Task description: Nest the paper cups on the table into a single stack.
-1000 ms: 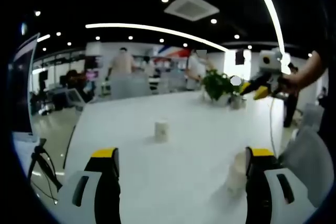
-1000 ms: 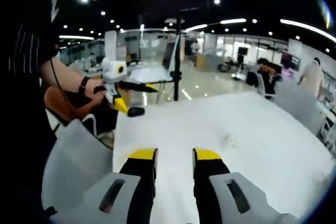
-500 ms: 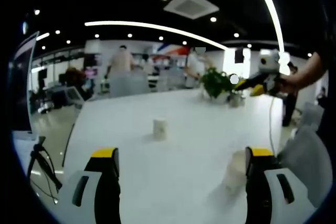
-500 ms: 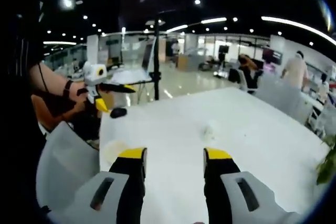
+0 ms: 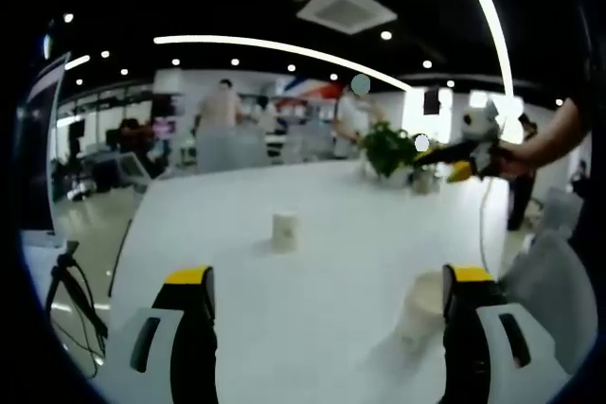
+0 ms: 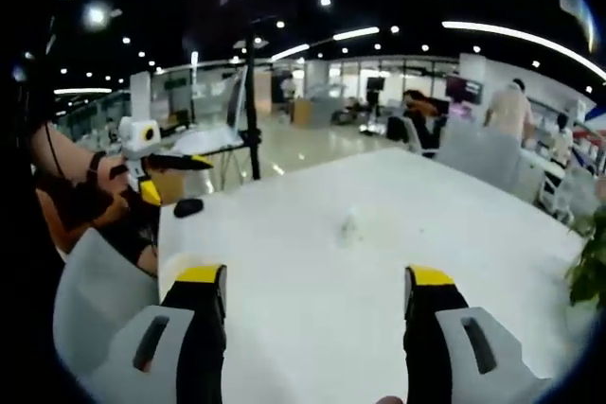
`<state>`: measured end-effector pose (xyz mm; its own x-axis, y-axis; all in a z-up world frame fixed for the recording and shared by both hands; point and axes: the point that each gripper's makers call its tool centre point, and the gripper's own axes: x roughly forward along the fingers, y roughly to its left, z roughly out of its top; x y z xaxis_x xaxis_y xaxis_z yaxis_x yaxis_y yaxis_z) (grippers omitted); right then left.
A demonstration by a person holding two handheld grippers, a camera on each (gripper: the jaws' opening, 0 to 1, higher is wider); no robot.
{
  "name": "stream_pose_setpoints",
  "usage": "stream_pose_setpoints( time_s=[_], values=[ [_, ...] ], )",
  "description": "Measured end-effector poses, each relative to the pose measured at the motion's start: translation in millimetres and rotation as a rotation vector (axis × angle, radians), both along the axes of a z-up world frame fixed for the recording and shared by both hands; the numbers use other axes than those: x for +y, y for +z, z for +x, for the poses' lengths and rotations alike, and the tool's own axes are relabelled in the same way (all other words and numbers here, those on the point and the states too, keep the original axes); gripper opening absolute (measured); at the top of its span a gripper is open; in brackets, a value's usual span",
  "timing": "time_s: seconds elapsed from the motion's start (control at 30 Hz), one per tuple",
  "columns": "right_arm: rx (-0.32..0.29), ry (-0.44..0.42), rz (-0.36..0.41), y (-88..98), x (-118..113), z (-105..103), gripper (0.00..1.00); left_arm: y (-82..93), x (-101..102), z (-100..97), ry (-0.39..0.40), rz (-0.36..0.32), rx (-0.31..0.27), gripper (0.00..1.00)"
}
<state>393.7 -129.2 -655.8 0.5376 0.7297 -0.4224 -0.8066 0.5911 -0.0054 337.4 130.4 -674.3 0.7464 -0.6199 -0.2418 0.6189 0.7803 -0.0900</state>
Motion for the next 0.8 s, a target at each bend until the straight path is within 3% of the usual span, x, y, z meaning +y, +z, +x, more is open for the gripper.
stream_pose_setpoints(
  time_s=[0.2, 0.47, 0.8],
  values=[
    [0.019, -0.063, 0.020, -4.6, -2.7, 6.8, 1.00, -1.2, 1.7, -0.9, -0.003, 0.008, 0.002, 0.98],
    [0.031, -0.065, 0.035, -5.9, 7.0, 11.8, 1.00, -2.5, 3.8, 0.0, 0.002, 0.002, 0.004, 0.98],
    [0.036, -0.068, 0.025, -14.9, 18.6, 36.2, 0.99, -8.4, 3.1, 1.3, 0.010, 0.000, 0.008, 0.98]
  ],
)
